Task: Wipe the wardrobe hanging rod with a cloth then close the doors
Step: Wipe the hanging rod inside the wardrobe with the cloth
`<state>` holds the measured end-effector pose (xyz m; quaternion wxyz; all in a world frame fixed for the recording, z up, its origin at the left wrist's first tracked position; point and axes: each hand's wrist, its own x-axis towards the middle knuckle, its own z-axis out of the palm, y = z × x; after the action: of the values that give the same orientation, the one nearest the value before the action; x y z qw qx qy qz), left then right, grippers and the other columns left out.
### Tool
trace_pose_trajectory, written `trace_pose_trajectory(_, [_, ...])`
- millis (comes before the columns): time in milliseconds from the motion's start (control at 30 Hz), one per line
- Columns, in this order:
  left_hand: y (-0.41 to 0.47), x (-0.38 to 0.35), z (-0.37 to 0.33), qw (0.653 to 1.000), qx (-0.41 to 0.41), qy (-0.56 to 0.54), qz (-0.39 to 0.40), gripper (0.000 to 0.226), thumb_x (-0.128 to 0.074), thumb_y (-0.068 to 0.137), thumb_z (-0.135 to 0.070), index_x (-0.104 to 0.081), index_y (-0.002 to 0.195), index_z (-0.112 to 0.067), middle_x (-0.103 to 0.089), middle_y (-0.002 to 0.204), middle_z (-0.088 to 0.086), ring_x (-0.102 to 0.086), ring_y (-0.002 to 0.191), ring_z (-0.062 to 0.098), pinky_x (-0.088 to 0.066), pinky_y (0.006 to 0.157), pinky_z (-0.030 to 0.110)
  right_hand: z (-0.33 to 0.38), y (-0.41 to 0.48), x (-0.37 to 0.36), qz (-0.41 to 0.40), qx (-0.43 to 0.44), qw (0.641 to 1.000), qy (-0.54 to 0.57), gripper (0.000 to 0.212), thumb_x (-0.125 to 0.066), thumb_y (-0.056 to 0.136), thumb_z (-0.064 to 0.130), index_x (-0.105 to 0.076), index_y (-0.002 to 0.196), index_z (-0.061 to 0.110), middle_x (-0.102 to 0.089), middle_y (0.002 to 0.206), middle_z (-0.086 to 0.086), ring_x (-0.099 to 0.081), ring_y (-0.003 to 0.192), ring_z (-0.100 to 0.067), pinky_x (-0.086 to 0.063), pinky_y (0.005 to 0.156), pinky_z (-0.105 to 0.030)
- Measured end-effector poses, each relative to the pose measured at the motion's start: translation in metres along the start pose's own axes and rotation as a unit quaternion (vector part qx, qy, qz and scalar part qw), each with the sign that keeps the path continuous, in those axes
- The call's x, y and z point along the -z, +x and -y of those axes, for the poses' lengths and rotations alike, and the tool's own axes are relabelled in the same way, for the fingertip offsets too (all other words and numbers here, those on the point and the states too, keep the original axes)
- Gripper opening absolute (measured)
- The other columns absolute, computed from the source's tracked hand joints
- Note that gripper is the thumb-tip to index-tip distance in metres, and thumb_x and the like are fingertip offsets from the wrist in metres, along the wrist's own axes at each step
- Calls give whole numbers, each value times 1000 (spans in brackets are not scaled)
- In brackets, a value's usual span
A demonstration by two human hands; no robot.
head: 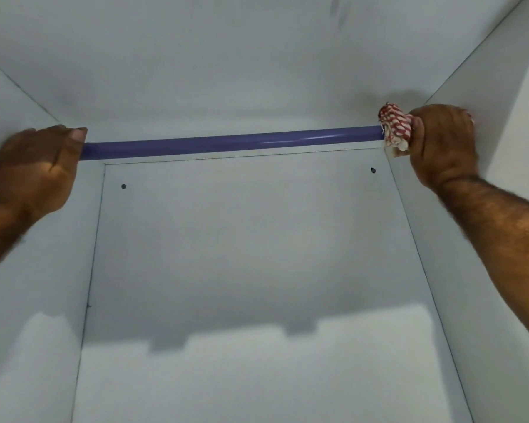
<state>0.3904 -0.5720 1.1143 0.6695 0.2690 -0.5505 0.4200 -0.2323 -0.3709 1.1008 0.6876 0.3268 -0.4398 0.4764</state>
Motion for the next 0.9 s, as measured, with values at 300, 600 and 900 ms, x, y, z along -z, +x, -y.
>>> trace_pose_trajectory(300, [-15, 27, -50, 998, -52, 29, 20, 59, -22, 111, -37, -62, 132, 2, -68, 119, 31, -62, 106, 55, -47, 102, 59, 33, -4, -5, -37, -139, 989, 15, 40, -27, 111, 27, -60, 114, 5, -63, 116, -20, -53, 112, -38, -32, 114, -44])
trace_pose_trajectory(600, [-13, 23, -44, 996, -52, 66, 9, 54, -28, 109, -28, -68, 129, 3, -73, 121, 29, -67, 110, 50, -42, 105, 51, 163, -2, -12, -64, -125, 988, 70, 39, -29, 110, 29, -61, 115, 9, -64, 118, -16, -55, 115, -37, -34, 118, -52])
trace_pose_trajectory(900, [-12, 20, -43, 998, -32, 49, 5, 49, -30, 112, -29, -69, 125, -3, -74, 117, 21, -66, 110, 43, -42, 107, 48, 337, 1, -3, -17, -20, 992, 122, 39, -32, 107, 33, -61, 124, 13, -64, 124, -12, -56, 120, -37, -35, 118, -52])
